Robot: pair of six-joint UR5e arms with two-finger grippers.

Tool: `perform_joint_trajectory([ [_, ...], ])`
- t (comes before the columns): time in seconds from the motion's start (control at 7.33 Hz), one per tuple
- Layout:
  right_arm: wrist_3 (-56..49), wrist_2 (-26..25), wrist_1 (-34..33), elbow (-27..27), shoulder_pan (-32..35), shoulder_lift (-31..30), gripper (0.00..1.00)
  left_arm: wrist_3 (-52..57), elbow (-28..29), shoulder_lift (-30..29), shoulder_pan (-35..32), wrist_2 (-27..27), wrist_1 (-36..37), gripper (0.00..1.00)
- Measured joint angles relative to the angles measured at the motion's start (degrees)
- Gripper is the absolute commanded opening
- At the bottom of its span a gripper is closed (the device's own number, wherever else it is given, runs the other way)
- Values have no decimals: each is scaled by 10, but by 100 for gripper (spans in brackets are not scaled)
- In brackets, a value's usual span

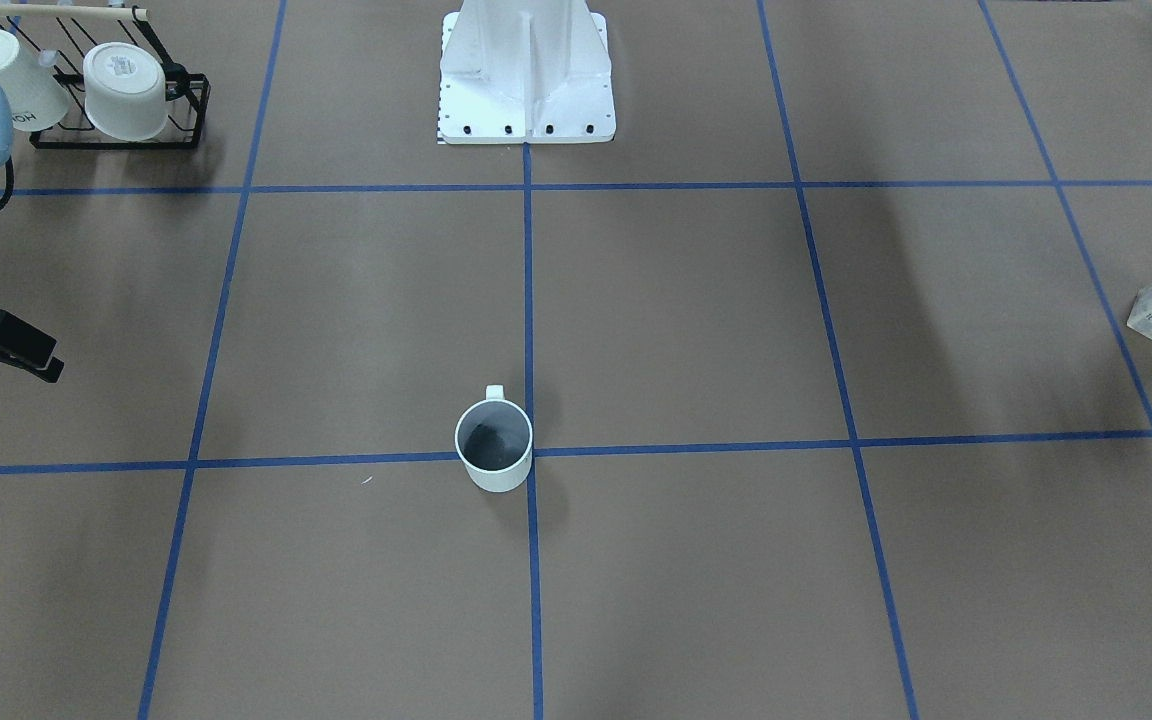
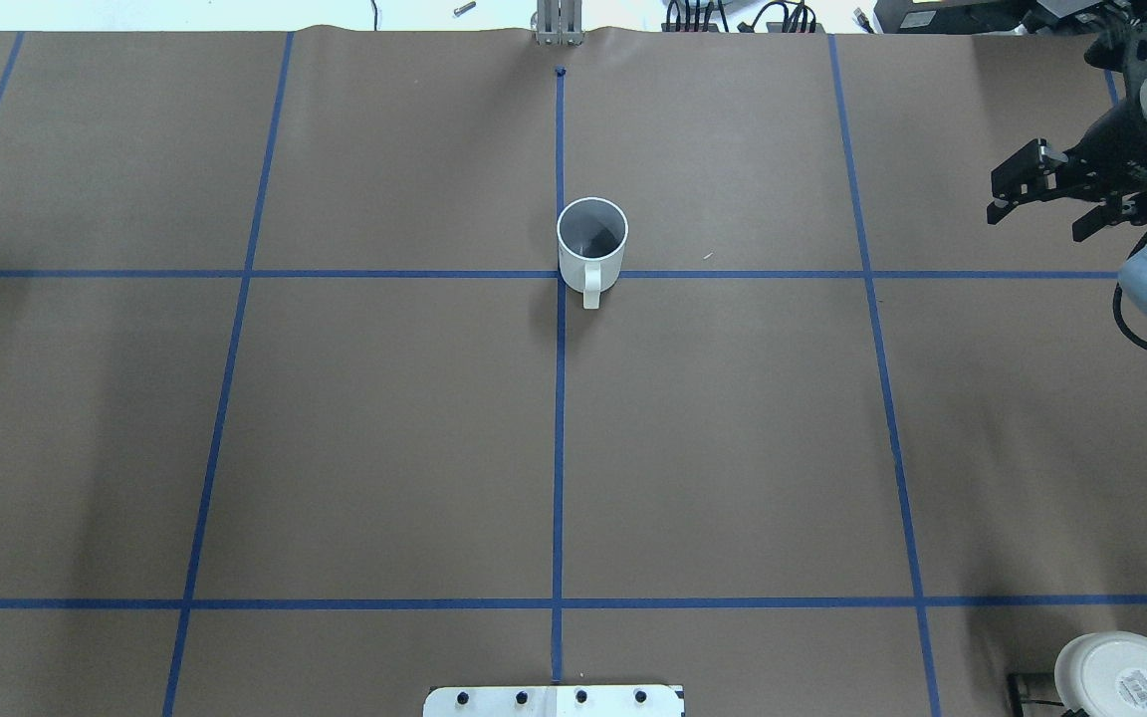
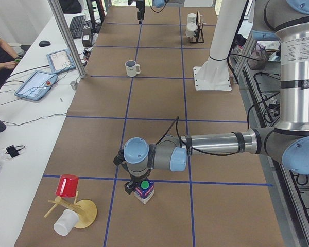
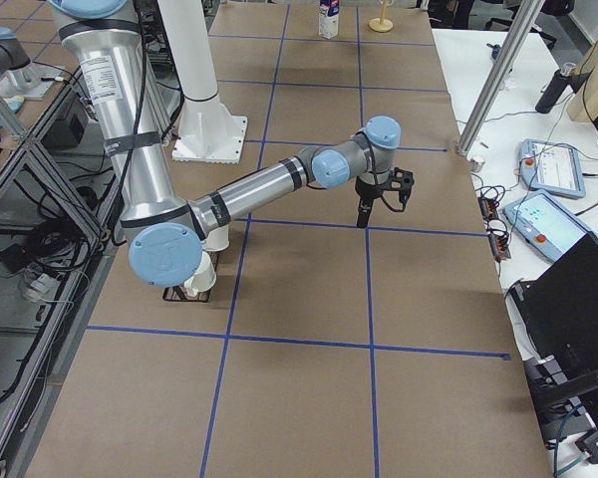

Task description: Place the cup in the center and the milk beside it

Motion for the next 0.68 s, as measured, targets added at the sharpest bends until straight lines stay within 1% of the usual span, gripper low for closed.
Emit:
perform_joint_trajectory([
  [0.41,0,-4,0,0,0,0,100,0,13,-1,12,0,-1,98],
  [0.55,0,-5,0,0,0,0,100,0,15,-1,13,0,-1,92],
  [0.68,0,-5,0,0,0,0,100,0,15,-1,14,0,-2,60],
])
